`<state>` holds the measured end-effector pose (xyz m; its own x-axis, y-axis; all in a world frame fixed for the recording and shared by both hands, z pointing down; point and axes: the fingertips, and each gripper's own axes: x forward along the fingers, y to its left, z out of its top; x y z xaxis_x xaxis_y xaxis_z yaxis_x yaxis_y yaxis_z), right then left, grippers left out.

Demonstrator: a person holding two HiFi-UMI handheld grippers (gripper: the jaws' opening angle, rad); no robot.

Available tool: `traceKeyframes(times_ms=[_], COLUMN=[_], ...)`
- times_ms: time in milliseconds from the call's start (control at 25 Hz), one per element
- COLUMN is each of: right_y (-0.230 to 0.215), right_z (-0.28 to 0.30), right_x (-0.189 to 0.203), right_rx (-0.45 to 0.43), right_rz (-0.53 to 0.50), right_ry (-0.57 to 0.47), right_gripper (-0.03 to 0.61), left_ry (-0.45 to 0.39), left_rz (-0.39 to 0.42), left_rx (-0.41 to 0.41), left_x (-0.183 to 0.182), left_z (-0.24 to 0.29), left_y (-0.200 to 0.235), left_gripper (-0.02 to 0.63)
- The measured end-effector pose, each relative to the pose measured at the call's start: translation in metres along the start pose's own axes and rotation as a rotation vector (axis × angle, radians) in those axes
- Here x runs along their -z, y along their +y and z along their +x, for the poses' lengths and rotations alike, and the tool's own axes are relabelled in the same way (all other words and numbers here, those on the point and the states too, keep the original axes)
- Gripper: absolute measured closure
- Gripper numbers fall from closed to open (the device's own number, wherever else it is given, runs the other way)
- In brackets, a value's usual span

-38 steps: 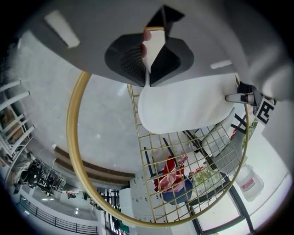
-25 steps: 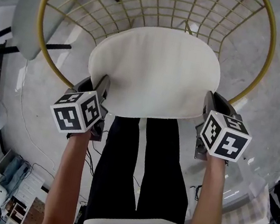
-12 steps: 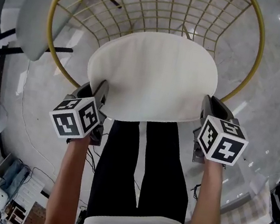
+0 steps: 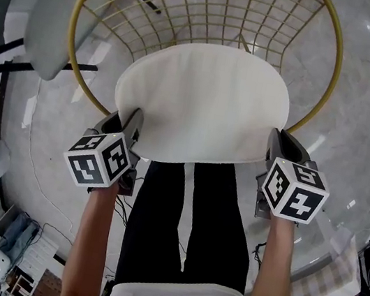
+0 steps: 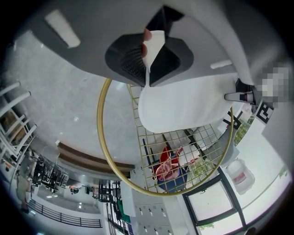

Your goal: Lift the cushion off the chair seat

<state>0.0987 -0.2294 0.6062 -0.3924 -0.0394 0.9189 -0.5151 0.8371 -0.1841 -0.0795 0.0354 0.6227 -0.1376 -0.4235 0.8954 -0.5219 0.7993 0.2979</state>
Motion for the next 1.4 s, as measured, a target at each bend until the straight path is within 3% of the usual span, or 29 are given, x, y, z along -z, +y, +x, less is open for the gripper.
traceKeyframes(times_ms=[1400], right_y=[0.009], right_z=[-0.055], right_x=[-0.026], right_rx=[-0.013], right_rz=[-0.023], right_ry=[-0.038], right_gripper=[0.546], left_ry=[-0.030], left_rz=[-0.023], left_rx=[0.004], left_x=[-0.013], left_z=[-0.056], left_y=[-0.021], left_gripper=[0.497])
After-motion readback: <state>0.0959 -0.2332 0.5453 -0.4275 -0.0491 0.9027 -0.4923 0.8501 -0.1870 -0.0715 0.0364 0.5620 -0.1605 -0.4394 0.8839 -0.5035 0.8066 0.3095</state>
